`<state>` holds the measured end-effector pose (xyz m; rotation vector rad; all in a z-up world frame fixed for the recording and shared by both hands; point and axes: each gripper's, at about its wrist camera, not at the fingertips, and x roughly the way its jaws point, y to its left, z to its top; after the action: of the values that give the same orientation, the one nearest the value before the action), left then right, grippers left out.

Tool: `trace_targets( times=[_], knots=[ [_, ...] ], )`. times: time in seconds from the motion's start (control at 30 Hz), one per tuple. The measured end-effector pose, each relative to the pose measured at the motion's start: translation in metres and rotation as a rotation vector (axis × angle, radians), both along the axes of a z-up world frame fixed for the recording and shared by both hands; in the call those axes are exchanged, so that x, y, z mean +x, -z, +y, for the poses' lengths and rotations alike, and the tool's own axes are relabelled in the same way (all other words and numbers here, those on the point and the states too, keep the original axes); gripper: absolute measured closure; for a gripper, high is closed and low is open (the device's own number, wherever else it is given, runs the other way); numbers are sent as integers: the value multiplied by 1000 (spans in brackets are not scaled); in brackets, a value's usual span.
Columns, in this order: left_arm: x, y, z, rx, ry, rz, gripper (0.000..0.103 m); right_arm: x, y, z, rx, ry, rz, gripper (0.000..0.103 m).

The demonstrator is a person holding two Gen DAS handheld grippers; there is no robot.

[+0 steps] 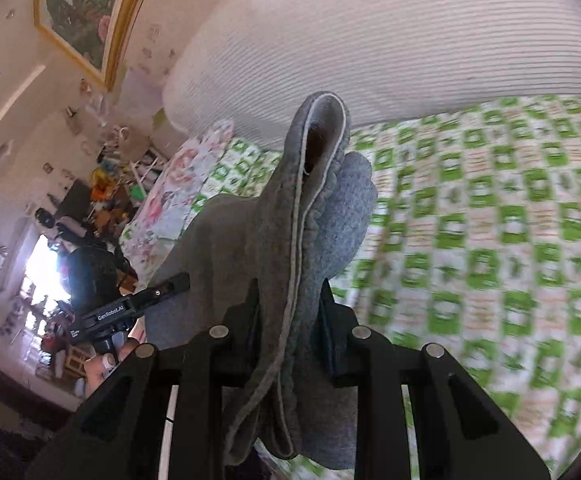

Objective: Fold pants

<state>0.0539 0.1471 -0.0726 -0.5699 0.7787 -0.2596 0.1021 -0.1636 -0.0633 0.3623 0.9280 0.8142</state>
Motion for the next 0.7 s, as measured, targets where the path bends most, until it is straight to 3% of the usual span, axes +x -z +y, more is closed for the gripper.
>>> trace_targets(
  times=[0.4, 0.7],
  knots=[
    [23, 6, 54, 103, -111, 33, 87, 58, 28, 88, -38, -79, 22, 77],
    [54, 38, 83, 98, -153, 88, 87, 111, 69, 124, -71, -119, 87, 77]
  ],
)
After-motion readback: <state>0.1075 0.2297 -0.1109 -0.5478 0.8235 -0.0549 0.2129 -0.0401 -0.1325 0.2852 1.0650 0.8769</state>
